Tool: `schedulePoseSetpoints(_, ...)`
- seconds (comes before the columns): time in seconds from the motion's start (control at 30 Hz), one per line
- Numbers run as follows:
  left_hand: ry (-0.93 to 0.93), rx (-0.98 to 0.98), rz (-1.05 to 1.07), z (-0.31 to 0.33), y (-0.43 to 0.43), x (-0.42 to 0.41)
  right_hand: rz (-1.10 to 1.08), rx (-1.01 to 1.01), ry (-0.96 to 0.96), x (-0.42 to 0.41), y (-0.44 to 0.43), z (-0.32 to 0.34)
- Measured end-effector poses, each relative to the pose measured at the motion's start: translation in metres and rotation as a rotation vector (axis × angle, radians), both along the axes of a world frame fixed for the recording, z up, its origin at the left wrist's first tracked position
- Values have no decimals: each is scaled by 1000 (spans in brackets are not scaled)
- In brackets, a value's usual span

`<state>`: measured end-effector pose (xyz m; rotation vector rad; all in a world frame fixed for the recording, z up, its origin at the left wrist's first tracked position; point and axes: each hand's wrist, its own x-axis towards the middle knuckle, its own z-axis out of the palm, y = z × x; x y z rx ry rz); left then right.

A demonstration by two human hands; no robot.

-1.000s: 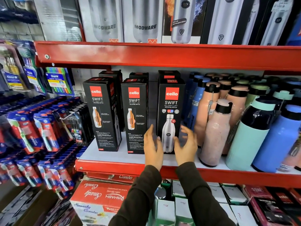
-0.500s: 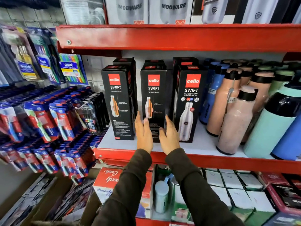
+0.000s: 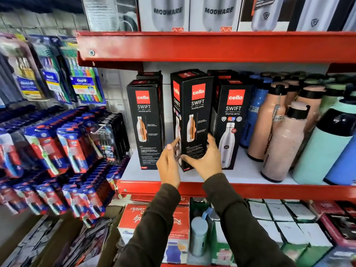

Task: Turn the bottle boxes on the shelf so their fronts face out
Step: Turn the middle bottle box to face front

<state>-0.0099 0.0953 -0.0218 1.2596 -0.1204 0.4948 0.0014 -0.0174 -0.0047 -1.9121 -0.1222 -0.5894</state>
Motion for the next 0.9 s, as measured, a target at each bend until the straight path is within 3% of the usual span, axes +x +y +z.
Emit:
schedulePoseSetpoints(0.27,-179,214,136,-4,5,2,-54,111,-34,0,-5,6)
schedulePoseSetpoints(0.57,-16,301,32,-4,15,27,178,66,-15,0,-14,13)
schedulePoseSetpoints(0.9,8,395,79,-15,16,31,77,-67,9,10,-8,-4)
